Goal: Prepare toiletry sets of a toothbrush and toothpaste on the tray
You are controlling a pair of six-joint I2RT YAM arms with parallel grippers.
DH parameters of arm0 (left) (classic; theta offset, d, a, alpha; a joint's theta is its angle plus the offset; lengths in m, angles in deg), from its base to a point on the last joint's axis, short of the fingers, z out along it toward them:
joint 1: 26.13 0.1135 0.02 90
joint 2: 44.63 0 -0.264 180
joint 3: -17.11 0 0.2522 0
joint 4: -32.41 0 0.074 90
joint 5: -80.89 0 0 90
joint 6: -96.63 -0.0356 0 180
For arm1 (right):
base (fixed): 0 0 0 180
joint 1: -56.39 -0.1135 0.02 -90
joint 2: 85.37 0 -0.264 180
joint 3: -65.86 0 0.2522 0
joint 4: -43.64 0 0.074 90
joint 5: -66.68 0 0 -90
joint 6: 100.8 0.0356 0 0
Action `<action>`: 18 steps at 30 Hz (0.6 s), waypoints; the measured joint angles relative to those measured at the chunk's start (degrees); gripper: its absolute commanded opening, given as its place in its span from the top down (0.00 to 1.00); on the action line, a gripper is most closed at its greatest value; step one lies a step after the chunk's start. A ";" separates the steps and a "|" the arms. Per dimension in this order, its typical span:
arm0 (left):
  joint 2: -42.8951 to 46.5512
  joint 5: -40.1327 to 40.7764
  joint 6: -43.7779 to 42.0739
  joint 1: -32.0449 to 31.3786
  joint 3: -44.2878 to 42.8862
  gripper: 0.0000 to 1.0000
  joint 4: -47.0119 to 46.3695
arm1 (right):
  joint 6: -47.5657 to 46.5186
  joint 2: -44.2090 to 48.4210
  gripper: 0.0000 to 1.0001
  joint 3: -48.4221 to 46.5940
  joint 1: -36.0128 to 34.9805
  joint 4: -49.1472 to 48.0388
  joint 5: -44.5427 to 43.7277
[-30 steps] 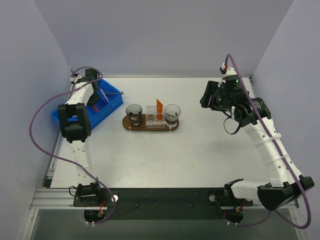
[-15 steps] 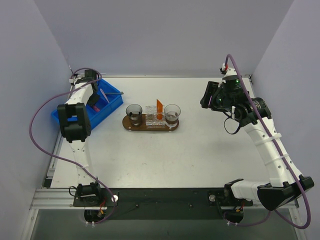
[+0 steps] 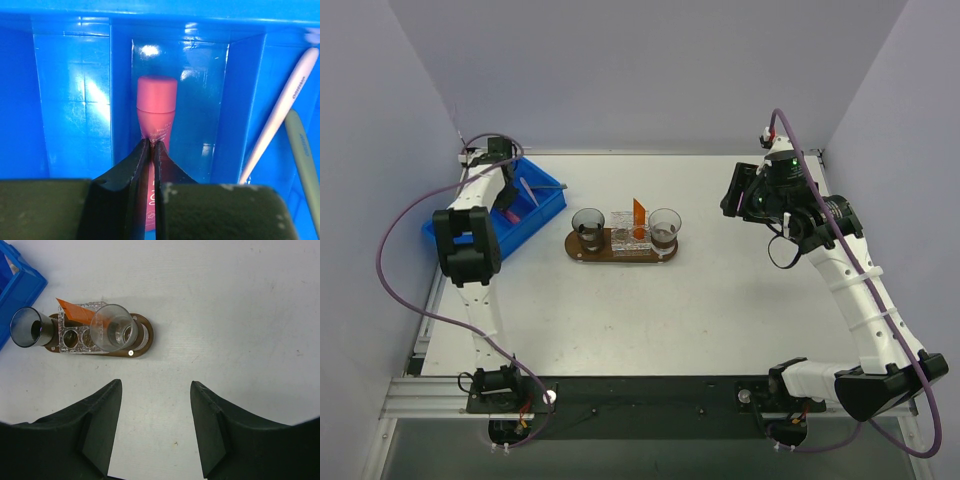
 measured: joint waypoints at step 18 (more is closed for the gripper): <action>16.90 -0.24 -1.18 0.00 2.10 0.96 -0.76 | -1.44 2.54 0.48 -2.16 0.00 0.33 0.04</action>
